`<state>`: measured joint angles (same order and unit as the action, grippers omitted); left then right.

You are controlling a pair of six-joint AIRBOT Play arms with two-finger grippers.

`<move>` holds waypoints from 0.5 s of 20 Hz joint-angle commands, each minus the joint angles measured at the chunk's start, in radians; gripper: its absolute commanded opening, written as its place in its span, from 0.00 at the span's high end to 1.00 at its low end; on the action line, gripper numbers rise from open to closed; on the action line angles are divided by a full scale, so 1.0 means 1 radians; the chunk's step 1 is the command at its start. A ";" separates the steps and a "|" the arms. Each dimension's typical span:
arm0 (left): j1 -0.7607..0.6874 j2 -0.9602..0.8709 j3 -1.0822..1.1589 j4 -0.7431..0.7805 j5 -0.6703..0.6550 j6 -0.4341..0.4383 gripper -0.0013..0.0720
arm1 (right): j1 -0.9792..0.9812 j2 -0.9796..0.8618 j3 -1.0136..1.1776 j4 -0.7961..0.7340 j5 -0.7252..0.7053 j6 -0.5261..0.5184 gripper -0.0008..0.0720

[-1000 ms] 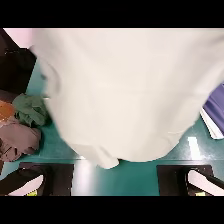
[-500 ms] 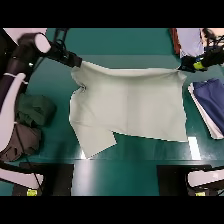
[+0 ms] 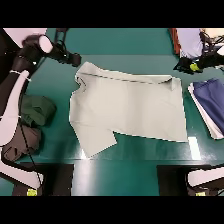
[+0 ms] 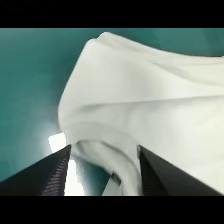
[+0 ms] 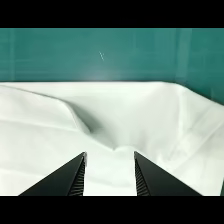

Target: Fold the shirts.

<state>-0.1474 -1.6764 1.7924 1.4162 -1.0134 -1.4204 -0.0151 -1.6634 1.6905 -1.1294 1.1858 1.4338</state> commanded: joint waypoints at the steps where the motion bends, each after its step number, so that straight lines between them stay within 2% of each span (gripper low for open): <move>1: 0.091 0.056 0.052 -0.073 -0.200 -0.019 0.30 | -0.046 0.069 -0.031 0.039 0.181 -0.066 0.50; 3: 0.136 0.117 0.002 -0.092 -0.298 0.008 0.30 | -0.071 0.155 -0.139 0.039 0.222 -0.091 0.50; 5: 0.166 0.209 -0.162 -0.106 -0.292 0.008 0.30 | -0.090 0.257 -0.293 0.048 0.230 -0.112 0.50; 10: 0.204 0.426 -0.710 -0.201 -0.252 0.041 0.30 | -0.159 0.467 -0.642 0.255 0.244 -0.203 0.50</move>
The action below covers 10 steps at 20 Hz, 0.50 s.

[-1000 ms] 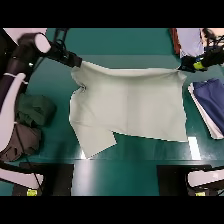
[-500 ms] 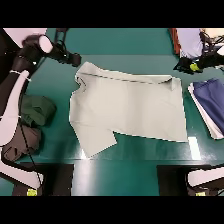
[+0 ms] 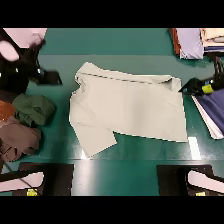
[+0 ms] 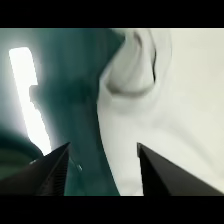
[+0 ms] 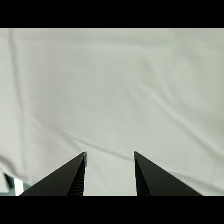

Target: Fold the shirts.

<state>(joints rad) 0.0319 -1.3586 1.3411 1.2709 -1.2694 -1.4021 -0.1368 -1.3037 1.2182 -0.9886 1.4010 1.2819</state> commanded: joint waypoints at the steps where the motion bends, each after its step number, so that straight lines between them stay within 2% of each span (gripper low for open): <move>1: 0.028 0.135 -0.338 -0.072 0.025 0.023 0.30 | -0.050 0.140 -0.213 0.143 0.040 -0.059 0.50; 4: 0.029 0.163 -0.500 -0.107 0.069 0.031 0.30 | -0.078 0.233 -0.297 0.184 0.049 -0.061 0.50; 7: 0.029 0.163 -0.575 -0.209 0.147 0.058 0.30 | -0.087 0.309 -0.329 0.183 0.050 -0.061 0.50; 10: 0.029 0.163 -0.630 -0.243 0.186 0.060 0.30 | -0.087 0.362 -0.330 0.183 0.050 -0.061 0.50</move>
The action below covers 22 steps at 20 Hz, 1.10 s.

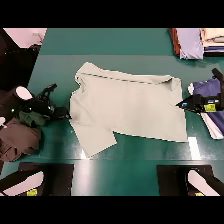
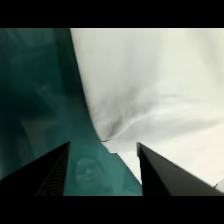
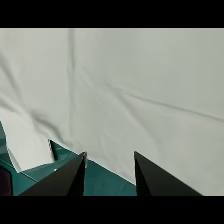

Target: Fold the shirts.

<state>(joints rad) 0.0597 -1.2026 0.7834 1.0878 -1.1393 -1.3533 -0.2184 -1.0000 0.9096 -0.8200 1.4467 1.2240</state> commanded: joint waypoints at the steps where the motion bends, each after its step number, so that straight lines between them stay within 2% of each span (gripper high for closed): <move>1: 0.001 0.007 -0.084 -0.071 0.067 0.011 0.30 | -0.006 0.069 -0.019 0.015 0.003 -0.003 0.50; 6: -0.025 0.007 -0.093 -0.146 0.112 0.048 0.31 | -0.006 0.089 -0.019 0.008 0.004 -0.003 0.50; 7: -0.035 0.007 -0.092 -0.146 0.130 0.042 0.41 | -0.006 0.089 -0.019 -0.006 0.004 -0.003 0.50; 8: -0.042 0.007 -0.092 -0.150 0.138 0.043 0.73 | -0.006 0.089 -0.020 -0.029 0.005 -0.002 0.50; 9: -0.047 0.007 -0.092 -0.163 0.137 0.044 0.94 | -0.008 0.089 -0.021 -0.055 0.010 -0.002 0.50; 15: -0.047 0.092 -0.081 -0.190 0.145 0.051 0.95 | -0.063 0.089 -0.083 -0.394 0.093 0.078 0.50; 18: -0.047 0.155 -0.081 -0.190 0.139 0.055 0.94 | -0.232 0.089 -0.193 -0.404 0.095 0.077 0.47; 19: -0.048 0.161 -0.081 -0.192 0.129 0.065 0.94 | -0.292 0.089 -0.235 -0.404 0.091 0.077 0.37; 20: -0.048 0.162 -0.082 -0.198 0.124 0.078 0.94 | -0.340 0.089 -0.274 -0.403 0.078 0.076 0.33; 21: -0.048 0.162 -0.082 -0.198 0.126 0.079 0.94 | -0.377 0.089 -0.315 -0.403 0.057 0.076 0.34; 22: -0.048 0.162 -0.082 -0.198 0.129 0.079 0.94 | -0.397 0.089 -0.350 -0.403 0.039 0.071 0.41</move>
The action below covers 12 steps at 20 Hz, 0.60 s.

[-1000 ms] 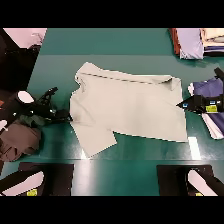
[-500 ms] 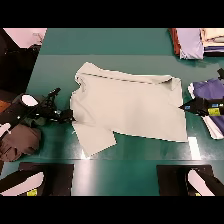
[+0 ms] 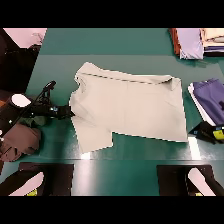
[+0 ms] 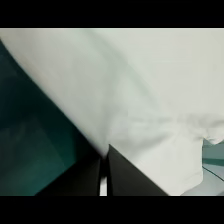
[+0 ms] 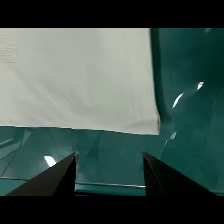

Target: Fold the shirts.

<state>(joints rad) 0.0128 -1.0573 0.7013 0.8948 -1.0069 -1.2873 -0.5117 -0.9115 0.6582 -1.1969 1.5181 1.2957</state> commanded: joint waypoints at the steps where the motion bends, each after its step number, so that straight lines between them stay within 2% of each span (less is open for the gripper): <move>1: -0.001 0.016 0.000 -0.005 0.004 0.013 0.94 | -0.111 0.001 -0.130 -0.025 -0.052 -0.019 0.41; 5: -0.001 0.016 0.000 -0.006 0.003 0.013 0.94 | -0.111 0.001 -0.190 -0.020 -0.125 -0.022 0.41; 9: -0.001 0.016 0.000 -0.005 0.003 0.013 0.94 | -0.111 0.000 -0.198 0.082 -0.188 -0.022 0.41; 12: -0.001 0.016 0.000 -0.005 0.003 0.013 0.94 | -0.111 -0.054 -0.198 0.111 -0.178 -0.021 0.41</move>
<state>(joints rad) 0.0128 -1.0420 0.7013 0.8890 -1.0039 -1.2747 -0.6209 -0.9318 0.4664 -1.1275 1.3548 1.2751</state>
